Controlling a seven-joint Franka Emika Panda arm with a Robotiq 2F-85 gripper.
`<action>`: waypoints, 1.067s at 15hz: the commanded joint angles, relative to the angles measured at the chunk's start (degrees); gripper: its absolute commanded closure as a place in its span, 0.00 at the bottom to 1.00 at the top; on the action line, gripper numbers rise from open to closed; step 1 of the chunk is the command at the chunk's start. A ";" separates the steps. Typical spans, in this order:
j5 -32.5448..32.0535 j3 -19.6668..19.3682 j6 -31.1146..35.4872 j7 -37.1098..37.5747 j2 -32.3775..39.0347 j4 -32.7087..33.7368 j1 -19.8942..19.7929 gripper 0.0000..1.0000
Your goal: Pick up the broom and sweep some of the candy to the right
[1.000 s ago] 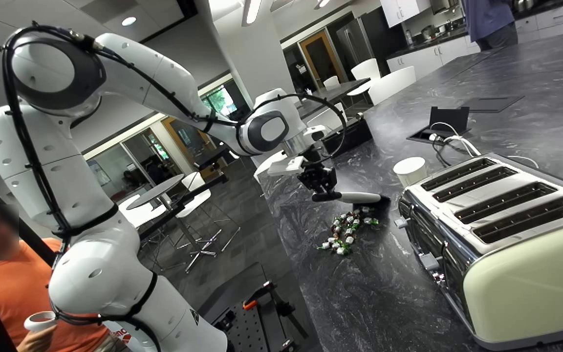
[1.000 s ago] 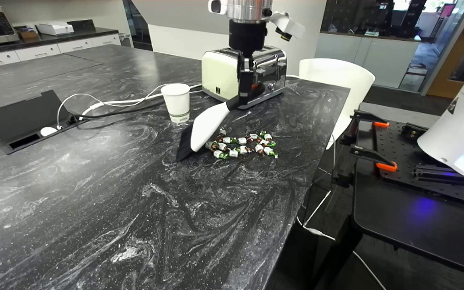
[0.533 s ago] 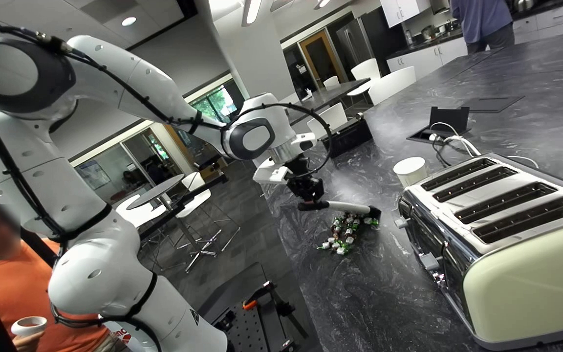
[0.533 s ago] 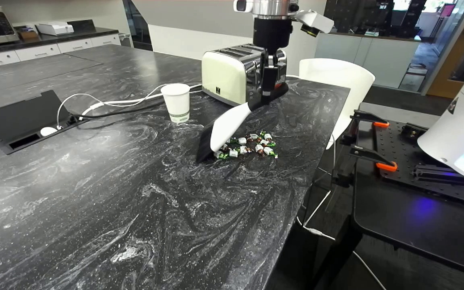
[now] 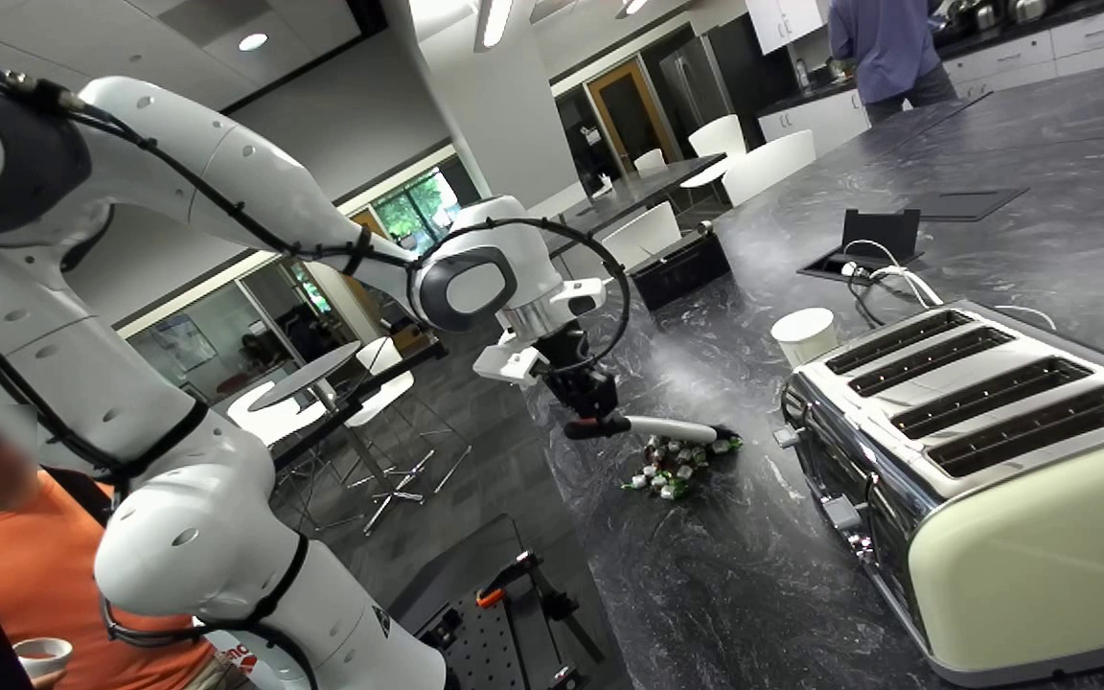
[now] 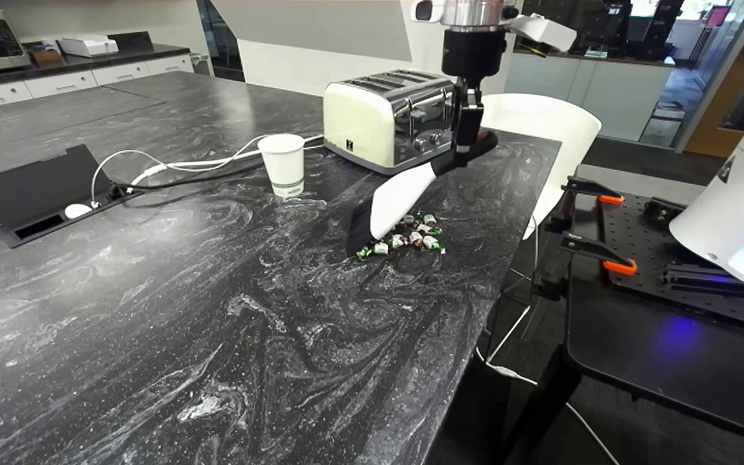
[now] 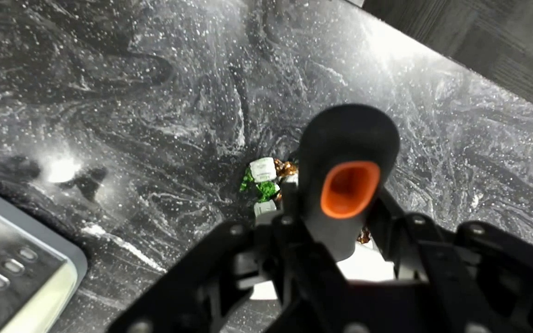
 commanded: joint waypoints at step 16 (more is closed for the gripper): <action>-0.71 -2.43 -6.59 -0.42 -11.88 -7.81 -0.07 0.86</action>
